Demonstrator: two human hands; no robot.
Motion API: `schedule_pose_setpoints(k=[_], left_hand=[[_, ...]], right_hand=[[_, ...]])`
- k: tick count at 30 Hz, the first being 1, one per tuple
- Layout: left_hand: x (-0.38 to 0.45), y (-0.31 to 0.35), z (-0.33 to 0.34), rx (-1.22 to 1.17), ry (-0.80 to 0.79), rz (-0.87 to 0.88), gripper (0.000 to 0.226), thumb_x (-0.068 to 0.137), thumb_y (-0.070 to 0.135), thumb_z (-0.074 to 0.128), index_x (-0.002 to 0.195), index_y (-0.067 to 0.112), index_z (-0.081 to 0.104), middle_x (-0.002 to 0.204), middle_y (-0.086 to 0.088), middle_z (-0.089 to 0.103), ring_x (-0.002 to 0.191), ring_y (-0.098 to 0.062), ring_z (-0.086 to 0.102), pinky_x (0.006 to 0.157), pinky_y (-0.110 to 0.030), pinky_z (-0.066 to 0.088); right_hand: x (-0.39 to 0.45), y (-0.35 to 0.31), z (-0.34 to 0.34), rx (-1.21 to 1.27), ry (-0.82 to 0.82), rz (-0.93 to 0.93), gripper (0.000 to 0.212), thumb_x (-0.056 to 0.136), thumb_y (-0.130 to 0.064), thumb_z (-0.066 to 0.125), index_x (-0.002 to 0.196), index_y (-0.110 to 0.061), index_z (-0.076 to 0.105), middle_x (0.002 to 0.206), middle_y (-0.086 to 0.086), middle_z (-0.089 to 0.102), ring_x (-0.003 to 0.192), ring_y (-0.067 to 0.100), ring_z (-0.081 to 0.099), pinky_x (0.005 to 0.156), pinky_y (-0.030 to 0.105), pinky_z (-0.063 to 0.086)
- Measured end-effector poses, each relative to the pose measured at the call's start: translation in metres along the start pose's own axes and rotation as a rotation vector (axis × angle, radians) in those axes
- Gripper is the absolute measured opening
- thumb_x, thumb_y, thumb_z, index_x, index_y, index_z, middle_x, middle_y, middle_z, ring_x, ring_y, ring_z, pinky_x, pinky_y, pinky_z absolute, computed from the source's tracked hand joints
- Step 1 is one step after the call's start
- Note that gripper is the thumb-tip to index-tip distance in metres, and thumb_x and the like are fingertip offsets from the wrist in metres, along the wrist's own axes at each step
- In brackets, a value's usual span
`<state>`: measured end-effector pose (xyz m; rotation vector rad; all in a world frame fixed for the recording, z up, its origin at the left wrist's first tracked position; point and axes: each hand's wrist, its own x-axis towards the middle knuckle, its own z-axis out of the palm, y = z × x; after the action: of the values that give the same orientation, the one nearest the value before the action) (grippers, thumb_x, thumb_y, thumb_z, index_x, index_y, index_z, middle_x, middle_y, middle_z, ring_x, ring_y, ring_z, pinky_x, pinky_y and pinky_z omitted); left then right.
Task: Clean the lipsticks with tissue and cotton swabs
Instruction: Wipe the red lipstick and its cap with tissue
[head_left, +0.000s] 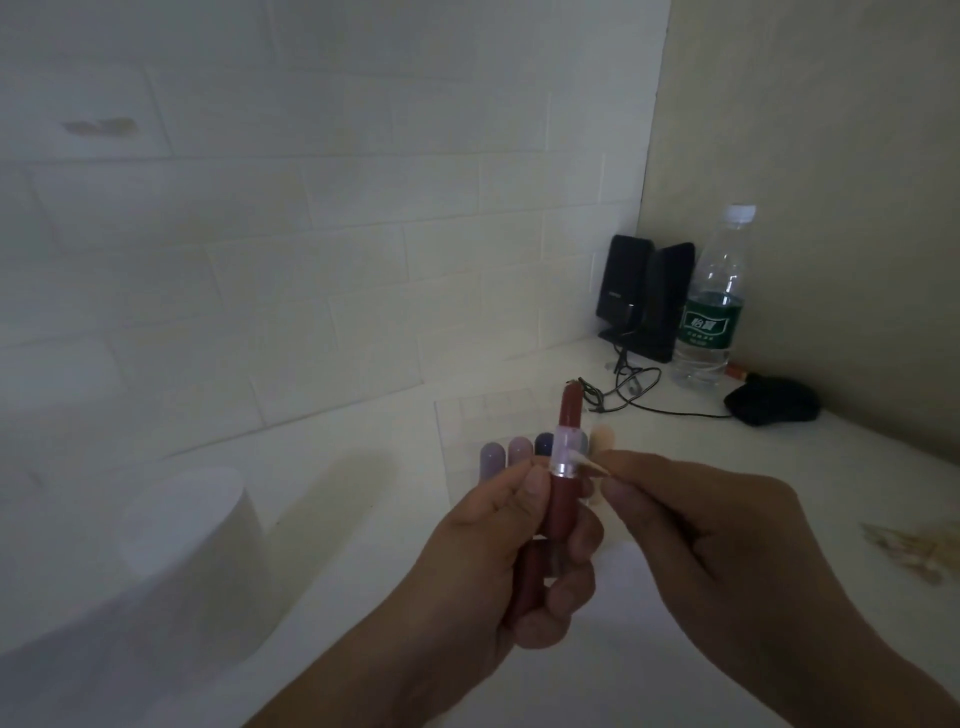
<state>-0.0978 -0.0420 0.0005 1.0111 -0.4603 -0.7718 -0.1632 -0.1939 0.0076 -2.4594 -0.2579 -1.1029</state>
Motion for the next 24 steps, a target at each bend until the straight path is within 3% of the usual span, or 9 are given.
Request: schedule_pose_setpoints(k=[4, 13, 17, 20, 24], left_hand=[[0.0004, -0.0012, -0.0007, -0.011, -0.033, 0.000, 0.033, 0.086, 0.040, 0.050, 0.096, 0.009, 0.058, 0.068, -0.006, 0.051, 0.044, -0.012, 0.041, 0.039, -0.012, 0.026], [0.0004, -0.0031, -0.0013, 0.010, -0.069, 0.011, 0.033, 0.087, 0.039, 0.048, 0.099, 0.011, 0.060, 0.068, -0.004, 0.049, 0.045, -0.011, 0.040, 0.040, -0.011, 0.026], [0.0007, -0.0028, -0.0017, 0.009, -0.073, 0.017, 0.029, 0.087, 0.039, 0.048, 0.090, 0.015, 0.063, 0.069, -0.006, 0.048, 0.044, -0.011, 0.040, 0.039, -0.012, 0.026], [0.0008, -0.0022, -0.0024, 0.007, -0.062, 0.005, 0.032, 0.086, 0.039, 0.048, 0.096, 0.010, 0.060, 0.068, -0.005, 0.048, 0.044, -0.011, 0.039, 0.040, -0.012, 0.026], [-0.0004, -0.0007, -0.0013, 0.001, -0.066, -0.008, 0.030, 0.086, 0.041, 0.050, 0.089, 0.015, 0.064, 0.068, -0.005, 0.047, 0.043, -0.011, 0.039, 0.040, -0.012, 0.024]], right_hand=[[-0.0005, 0.0020, -0.0036, -0.088, 0.016, -0.007, 0.025, 0.092, -0.032, 0.048, 0.098, -0.023, 0.070, 0.063, -0.007, 0.063, 0.050, 0.008, 0.056, 0.046, 0.027, 0.047], [-0.0023, 0.0021, -0.0057, -0.210, -0.033, -0.095, 0.030, 0.089, -0.030, 0.045, 0.097, -0.019, 0.072, 0.063, -0.008, 0.064, 0.045, 0.008, 0.055, 0.043, 0.021, 0.048], [-0.0016, 0.0049, -0.0079, -0.228, -0.014, -0.094, 0.031, 0.089, -0.029, 0.045, 0.093, -0.016, 0.072, 0.059, -0.006, 0.060, 0.042, 0.010, 0.052, 0.041, 0.025, 0.048], [-0.0016, 0.0044, -0.0087, -0.270, -0.046, -0.137, 0.030, 0.088, -0.029, 0.045, 0.091, -0.017, 0.072, 0.055, -0.009, 0.056, 0.040, 0.007, 0.048, 0.041, 0.017, 0.044], [-0.0015, 0.0061, -0.0087, -0.226, -0.021, -0.119, 0.029, 0.088, -0.027, 0.046, 0.092, -0.015, 0.072, 0.058, -0.005, 0.061, 0.041, 0.012, 0.052, 0.041, 0.022, 0.048]])
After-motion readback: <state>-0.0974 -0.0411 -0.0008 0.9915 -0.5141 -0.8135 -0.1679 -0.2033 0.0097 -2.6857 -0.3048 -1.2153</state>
